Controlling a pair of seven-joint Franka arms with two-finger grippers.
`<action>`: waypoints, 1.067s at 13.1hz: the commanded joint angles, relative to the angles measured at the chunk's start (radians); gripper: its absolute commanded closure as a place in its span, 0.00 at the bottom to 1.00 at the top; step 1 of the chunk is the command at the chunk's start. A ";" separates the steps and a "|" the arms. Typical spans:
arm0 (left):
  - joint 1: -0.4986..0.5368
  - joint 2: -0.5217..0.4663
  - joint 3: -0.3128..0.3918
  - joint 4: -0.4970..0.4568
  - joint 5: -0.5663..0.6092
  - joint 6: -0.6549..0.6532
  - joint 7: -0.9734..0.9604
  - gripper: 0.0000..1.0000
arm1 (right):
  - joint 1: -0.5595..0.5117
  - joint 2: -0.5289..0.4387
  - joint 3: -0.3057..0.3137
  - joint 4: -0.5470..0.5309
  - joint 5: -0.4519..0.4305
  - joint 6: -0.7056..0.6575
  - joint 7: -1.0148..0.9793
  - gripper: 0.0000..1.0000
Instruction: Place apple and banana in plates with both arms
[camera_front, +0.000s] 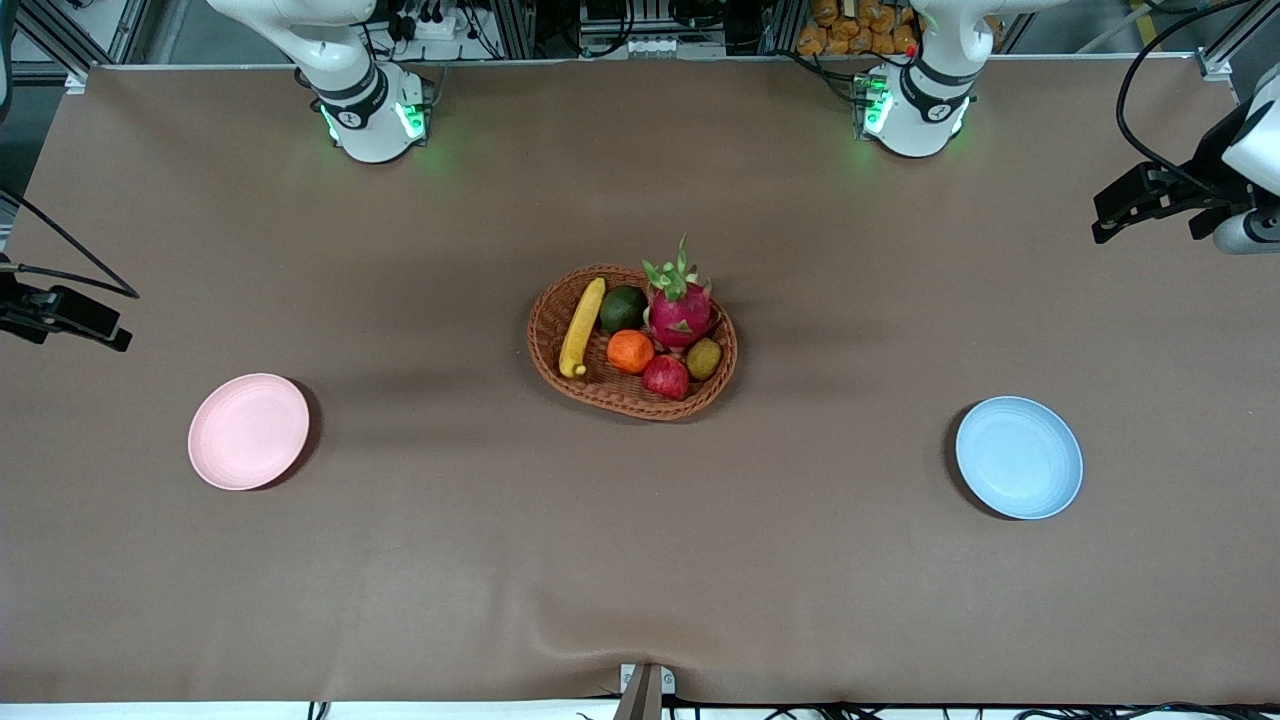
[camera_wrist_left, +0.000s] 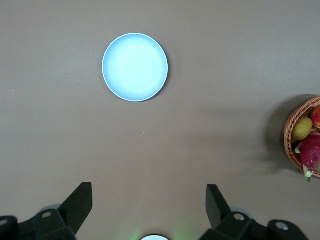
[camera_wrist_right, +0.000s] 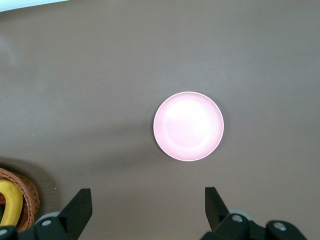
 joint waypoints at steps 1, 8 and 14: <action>-0.008 0.005 -0.002 0.024 0.016 -0.024 0.010 0.00 | 0.004 -0.007 0.016 0.011 0.017 0.000 0.008 0.00; -0.023 0.010 -0.024 0.030 0.013 -0.010 -0.004 0.00 | 0.037 -0.019 0.016 0.009 0.021 -0.055 0.006 0.00; -0.042 0.102 -0.051 0.027 -0.002 0.049 -0.011 0.00 | -0.010 -0.054 0.010 0.011 0.021 -0.153 -0.005 0.00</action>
